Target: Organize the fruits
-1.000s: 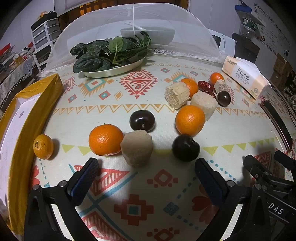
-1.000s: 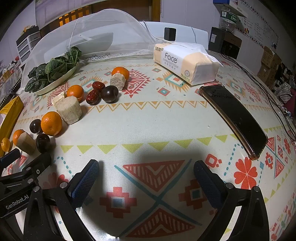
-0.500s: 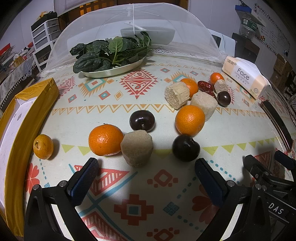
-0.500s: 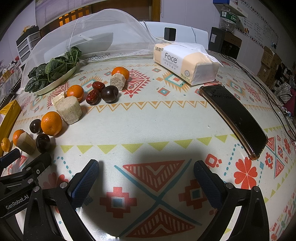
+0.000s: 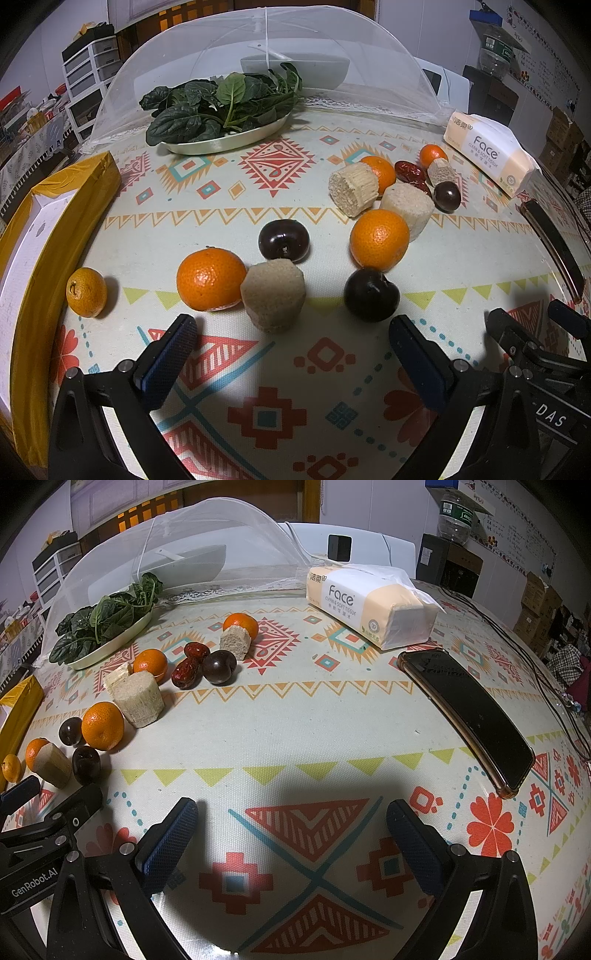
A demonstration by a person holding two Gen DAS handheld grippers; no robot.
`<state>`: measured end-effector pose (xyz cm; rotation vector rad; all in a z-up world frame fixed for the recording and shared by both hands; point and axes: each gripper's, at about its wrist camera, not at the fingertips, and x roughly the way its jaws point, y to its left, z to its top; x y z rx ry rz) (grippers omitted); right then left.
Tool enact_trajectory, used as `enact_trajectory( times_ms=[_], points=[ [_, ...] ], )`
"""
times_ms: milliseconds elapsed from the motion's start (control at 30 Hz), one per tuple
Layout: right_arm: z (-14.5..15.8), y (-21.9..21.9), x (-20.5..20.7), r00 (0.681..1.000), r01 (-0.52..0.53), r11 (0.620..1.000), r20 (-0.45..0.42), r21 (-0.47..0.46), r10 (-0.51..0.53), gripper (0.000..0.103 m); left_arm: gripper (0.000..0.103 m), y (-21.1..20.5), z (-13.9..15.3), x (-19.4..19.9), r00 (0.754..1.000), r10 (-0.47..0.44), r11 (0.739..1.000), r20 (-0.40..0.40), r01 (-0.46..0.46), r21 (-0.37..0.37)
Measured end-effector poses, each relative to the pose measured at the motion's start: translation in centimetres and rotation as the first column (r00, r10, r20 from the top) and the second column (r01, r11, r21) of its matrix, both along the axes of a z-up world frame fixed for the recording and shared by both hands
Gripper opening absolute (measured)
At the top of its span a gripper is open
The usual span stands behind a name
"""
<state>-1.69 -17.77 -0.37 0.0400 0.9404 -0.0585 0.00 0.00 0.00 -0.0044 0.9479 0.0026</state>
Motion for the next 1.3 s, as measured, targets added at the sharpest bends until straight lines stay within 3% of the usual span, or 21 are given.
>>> enact_trajectory(
  times_ms=[833, 1000, 1300],
  points=[
    [0.0, 0.0, 0.1, 1.0, 0.0, 1.0, -0.001, 0.0, 0.0, 0.103, 0.103, 0.0, 0.0, 0.0, 1.0, -0.002, 1.0, -0.001, 0.002, 0.0],
    [-0.1, 0.0, 0.1, 1.0, -0.002, 1.0, -0.004, 0.001, 0.002, 0.103, 0.103, 0.2, 0.0, -0.4, 0.998, -0.053, 0.999, -0.042, 0.053, -0.002],
    [-0.1, 0.1, 0.5, 0.992, -0.072, 0.997, -0.108, 0.005, 0.072, 0.103, 0.103, 0.2, 0.2, -2.4, 0.988, -0.14, 0.99, -0.071, 0.14, 0.001]
  ],
)
